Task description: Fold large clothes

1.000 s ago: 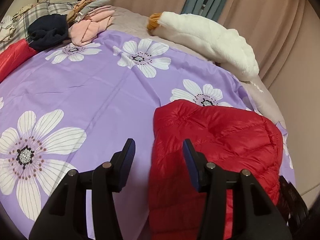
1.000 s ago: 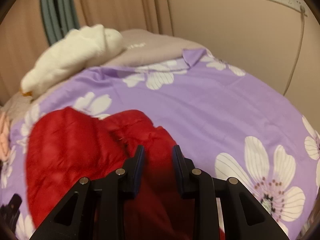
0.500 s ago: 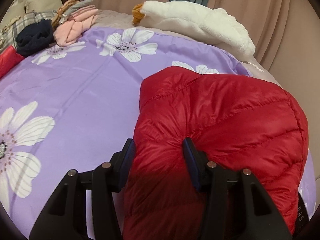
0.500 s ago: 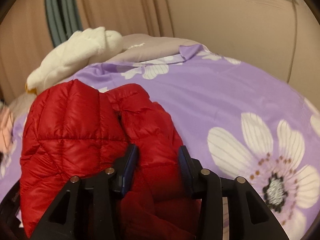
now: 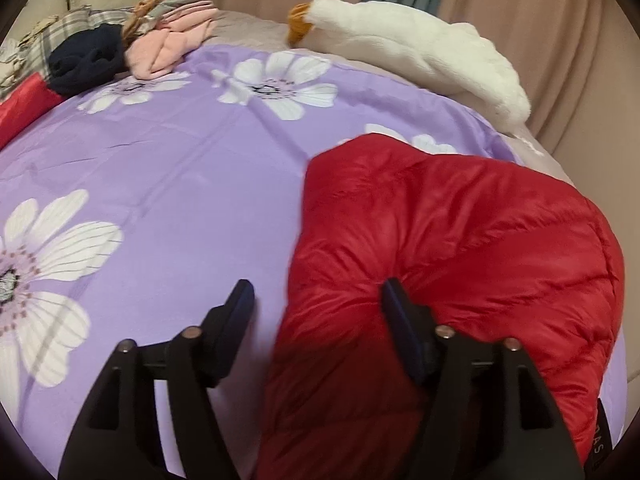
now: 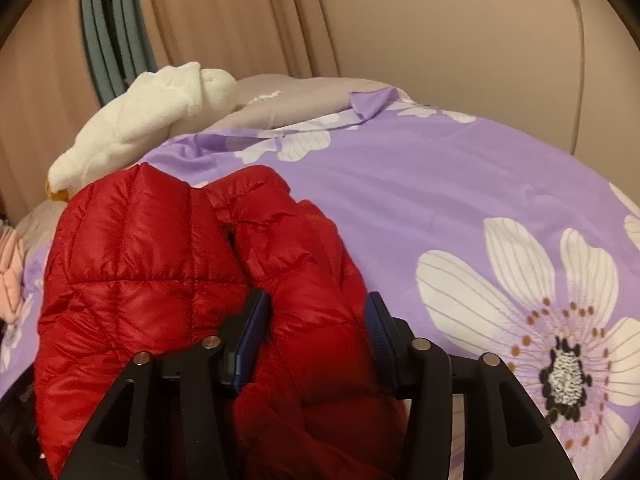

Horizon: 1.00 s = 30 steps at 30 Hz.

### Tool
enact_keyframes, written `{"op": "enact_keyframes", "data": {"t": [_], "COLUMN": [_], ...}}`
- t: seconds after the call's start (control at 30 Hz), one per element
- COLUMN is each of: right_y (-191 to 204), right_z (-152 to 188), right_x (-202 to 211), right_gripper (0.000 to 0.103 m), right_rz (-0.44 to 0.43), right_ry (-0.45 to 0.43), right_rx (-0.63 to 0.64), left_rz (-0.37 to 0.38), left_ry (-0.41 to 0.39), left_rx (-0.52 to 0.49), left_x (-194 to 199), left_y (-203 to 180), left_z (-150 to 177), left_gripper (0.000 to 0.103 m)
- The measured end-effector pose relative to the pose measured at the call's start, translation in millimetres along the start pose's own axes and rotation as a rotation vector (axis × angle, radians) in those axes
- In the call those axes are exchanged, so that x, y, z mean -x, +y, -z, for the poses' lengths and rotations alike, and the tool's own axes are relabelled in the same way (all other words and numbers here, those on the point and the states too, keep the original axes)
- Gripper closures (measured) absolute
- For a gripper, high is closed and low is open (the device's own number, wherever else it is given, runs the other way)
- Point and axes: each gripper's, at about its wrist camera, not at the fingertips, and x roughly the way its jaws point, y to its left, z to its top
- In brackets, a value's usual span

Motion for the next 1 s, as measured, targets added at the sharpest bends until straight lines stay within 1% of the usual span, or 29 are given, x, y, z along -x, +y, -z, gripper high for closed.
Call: {"op": "enact_keyframes", "data": {"t": [0.07, 0.13, 0.2, 0.23, 0.3, 0.37, 0.43, 0.47, 0.53, 0.6, 0.67, 0.73, 0.77, 0.83, 1.0], "right_y": [-2, -10, -17, -19, -21, -19, -17, -15, -10, -3, 3, 5, 5, 4, 3], "right_z": [-6, -13, -18, -20, -23, -27, -29, -31, -33, -35, -32, -30, -28, -26, -23], "right_x": [6, 12, 22, 28, 48, 70, 88, 98, 111, 116, 119, 119, 119, 114, 113], "right_gripper": [0.042, 0.031, 0.027, 0.027, 0.027, 0.024, 0.017, 0.016, 0.013, 0.012, 0.012, 0.012, 0.012, 0.012, 0.012], "right_rz": [0.001, -0.012, -0.033, -0.045, -0.078, -0.115, -0.16, -0.189, -0.227, -0.239, -0.247, -0.278, -0.292, -0.306, -0.304], "right_ry": [0.03, 0.08, 0.12, 0.126, 0.113, 0.093, 0.071, 0.063, 0.052, 0.051, 0.07, 0.1, 0.11, 0.136, 0.158], "right_rx": [0.0, -0.031, -0.058, -0.061, -0.049, -0.027, -0.013, -0.003, 0.025, 0.063, 0.092, 0.093, 0.085, 0.062, 0.066], "left_rz": [0.011, 0.03, 0.047, 0.05, 0.08, 0.1, 0.095, 0.093, 0.122, 0.161, 0.195, 0.226, 0.244, 0.267, 0.314], "left_ry": [0.028, 0.048, 0.022, -0.005, -0.045, -0.062, -0.078, -0.082, -0.088, -0.092, -0.099, -0.093, -0.084, -0.07, 0.008], "left_rx": [-0.013, -0.01, 0.015, 0.015, 0.0, -0.017, -0.024, -0.026, -0.02, -0.011, -0.013, -0.02, -0.02, -0.028, -0.066], "left_x": [7, 21, 42, 55, 74, 90, 103, 107, 117, 124, 129, 133, 135, 136, 130], "left_y": [5, 13, 22, 25, 27, 27, 28, 29, 34, 39, 44, 50, 54, 59, 77], "left_z": [-5, -11, -15, -18, -23, -26, -27, -27, -26, -25, -25, -27, -27, -29, -30], "left_gripper": [0.035, 0.036, 0.036, 0.036, 0.035, 0.034, 0.031, 0.028, 0.025, 0.015, 0.01, 0.006, 0.001, 0.0, 0.0]}}
